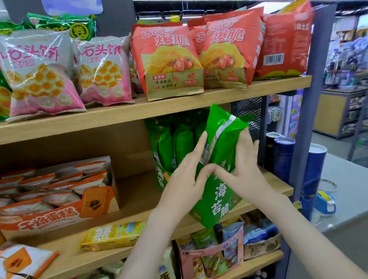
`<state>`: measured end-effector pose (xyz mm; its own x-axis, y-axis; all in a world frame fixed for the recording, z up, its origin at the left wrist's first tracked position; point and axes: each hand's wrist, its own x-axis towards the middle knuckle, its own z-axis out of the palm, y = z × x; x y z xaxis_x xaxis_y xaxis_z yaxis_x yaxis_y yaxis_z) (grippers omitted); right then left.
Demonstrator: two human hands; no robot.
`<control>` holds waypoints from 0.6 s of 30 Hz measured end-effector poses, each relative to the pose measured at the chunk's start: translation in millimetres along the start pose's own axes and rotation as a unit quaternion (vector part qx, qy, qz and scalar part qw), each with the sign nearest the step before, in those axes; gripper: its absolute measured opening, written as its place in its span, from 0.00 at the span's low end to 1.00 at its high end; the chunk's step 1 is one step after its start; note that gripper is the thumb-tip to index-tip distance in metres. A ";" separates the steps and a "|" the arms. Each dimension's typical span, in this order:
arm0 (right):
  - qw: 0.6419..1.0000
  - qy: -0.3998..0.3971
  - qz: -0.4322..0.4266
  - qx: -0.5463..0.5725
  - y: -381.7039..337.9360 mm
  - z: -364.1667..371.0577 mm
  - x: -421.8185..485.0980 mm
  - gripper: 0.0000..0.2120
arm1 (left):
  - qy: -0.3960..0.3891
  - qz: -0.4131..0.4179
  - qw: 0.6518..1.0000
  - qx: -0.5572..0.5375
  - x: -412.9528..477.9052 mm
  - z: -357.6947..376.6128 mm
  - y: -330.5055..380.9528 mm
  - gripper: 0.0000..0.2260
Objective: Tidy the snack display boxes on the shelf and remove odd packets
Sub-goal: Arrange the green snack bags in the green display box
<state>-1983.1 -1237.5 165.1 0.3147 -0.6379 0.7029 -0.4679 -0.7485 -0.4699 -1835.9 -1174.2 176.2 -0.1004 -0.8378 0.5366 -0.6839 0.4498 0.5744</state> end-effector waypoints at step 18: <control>0.984 0.071 -0.111 -0.123 -8.5 24.8 7.7 0.23 | 0.086 -0.047 0.994 0.041 -9.6 23.0 -30.2 0.33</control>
<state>-1956.2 -1240.5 161.3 0.3218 -0.4182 0.8494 -0.5914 -0.7894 -0.1646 -1830.9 -1186.8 139.5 0.0871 -0.8067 0.5845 -0.7420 0.3389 0.5784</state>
